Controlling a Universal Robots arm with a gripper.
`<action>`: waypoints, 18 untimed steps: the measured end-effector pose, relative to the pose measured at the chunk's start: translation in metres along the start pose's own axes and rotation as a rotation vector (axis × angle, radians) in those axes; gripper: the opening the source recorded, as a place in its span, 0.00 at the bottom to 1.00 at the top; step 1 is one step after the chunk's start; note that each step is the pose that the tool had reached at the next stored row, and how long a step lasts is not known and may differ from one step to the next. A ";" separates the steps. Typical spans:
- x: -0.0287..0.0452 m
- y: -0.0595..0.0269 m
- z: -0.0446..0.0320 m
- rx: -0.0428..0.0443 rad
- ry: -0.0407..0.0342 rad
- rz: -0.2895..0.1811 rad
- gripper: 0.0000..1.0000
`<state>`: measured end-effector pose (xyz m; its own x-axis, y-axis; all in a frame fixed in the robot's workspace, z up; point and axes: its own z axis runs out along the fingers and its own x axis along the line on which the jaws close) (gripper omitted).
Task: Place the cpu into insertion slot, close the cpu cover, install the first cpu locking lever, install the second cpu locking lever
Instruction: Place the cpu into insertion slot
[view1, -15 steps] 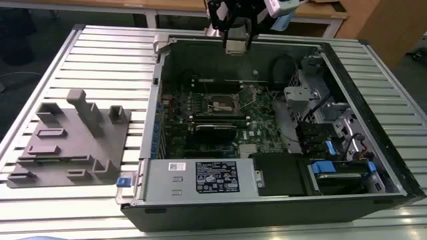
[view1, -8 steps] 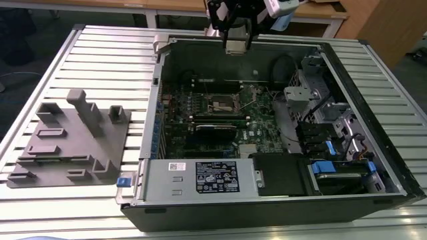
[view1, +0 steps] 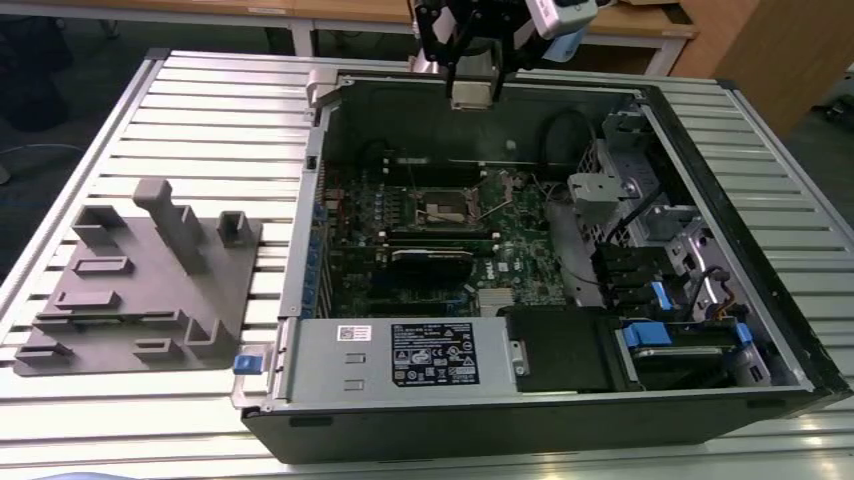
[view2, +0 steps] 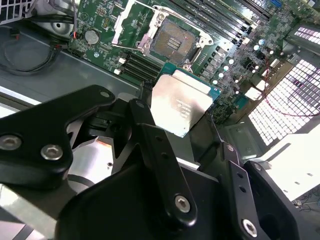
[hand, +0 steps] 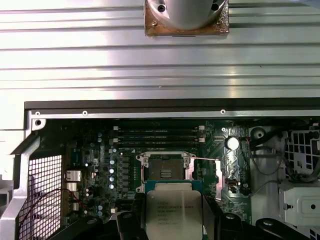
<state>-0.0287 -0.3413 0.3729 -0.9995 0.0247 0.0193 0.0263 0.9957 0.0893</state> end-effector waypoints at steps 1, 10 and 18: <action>0.0000 0.0000 0.0002 -0.0001 -0.0001 0.000 0.54; -0.0001 -0.0004 0.0045 -0.0001 0.0000 0.000 0.54; -0.0001 -0.0005 0.0052 -0.0007 -0.0001 0.000 0.54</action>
<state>-0.0287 -0.3412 0.3677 -0.9995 0.0248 0.0192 0.0264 0.9956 0.0900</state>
